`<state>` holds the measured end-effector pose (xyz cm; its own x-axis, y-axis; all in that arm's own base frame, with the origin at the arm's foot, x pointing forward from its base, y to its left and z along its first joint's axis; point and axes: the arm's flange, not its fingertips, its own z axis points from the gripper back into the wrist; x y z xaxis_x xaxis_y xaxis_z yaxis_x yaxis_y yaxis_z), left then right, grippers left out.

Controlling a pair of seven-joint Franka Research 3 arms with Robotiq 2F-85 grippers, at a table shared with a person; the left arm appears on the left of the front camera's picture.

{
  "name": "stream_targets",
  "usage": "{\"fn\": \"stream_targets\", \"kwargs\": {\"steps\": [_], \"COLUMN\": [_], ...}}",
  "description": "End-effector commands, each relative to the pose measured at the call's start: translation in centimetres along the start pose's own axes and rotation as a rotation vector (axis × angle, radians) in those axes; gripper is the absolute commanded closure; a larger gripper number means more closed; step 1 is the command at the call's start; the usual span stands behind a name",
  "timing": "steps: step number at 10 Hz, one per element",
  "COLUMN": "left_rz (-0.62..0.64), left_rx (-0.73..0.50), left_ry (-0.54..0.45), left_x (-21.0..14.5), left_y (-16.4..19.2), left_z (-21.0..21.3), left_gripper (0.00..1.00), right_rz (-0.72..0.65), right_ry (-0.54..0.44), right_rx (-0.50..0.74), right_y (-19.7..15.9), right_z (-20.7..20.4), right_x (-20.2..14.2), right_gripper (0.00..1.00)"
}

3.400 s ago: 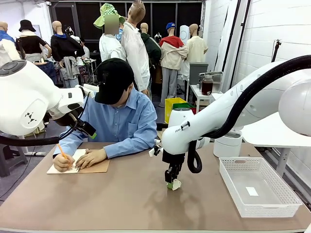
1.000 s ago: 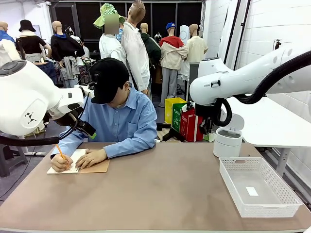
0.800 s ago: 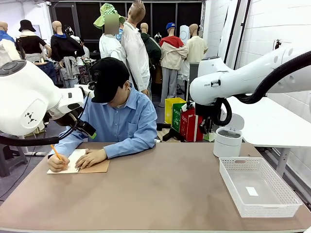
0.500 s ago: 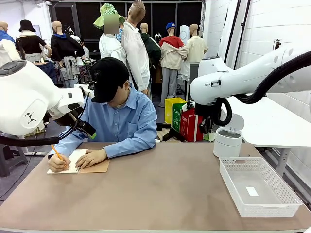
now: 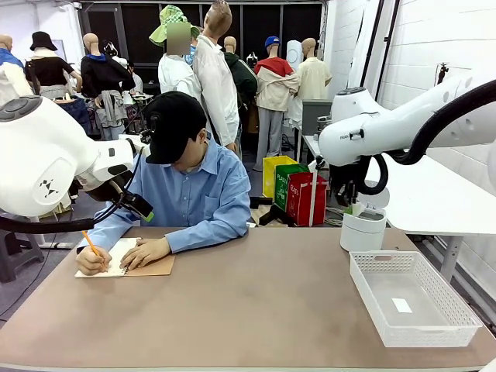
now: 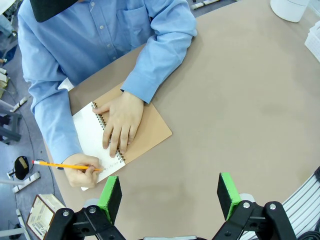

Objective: Sort the paper based on its condition.
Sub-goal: If a person hands you a paper, place it in the Organizing basket , and if it's crumpled, put it in the Trash can.

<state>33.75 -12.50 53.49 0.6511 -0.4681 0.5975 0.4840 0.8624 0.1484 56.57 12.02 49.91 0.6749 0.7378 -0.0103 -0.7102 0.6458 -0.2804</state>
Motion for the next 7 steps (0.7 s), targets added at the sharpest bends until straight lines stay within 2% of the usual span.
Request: {"fn": "stream_targets", "kwargs": {"steps": [1, 5, 7], "left_rz": [0.0, 0.0, 0.0], "left_rx": [-0.002, -0.002, -0.002], "left_ry": [0.005, 0.005, 0.005], "left_x": [-0.1, -0.1, -0.1], "left_y": [0.0, 0.0, 0.0], "left_z": [0.0, 0.0, 0.0], "left_gripper": [0.0, 0.0, 0.0], "right_rz": [-0.034, -0.049, -0.045], "right_ry": [0.017, 0.019, 0.016], "right_rx": [-0.075, -0.118, -0.102], "right_y": [-2.4, -7.3, -8.9], "right_z": [-1.0, -2.9, -3.8], "right_x": [0.8, 1.6, 2.1], "right_gripper": [0.69, 0.69, 0.69]}}
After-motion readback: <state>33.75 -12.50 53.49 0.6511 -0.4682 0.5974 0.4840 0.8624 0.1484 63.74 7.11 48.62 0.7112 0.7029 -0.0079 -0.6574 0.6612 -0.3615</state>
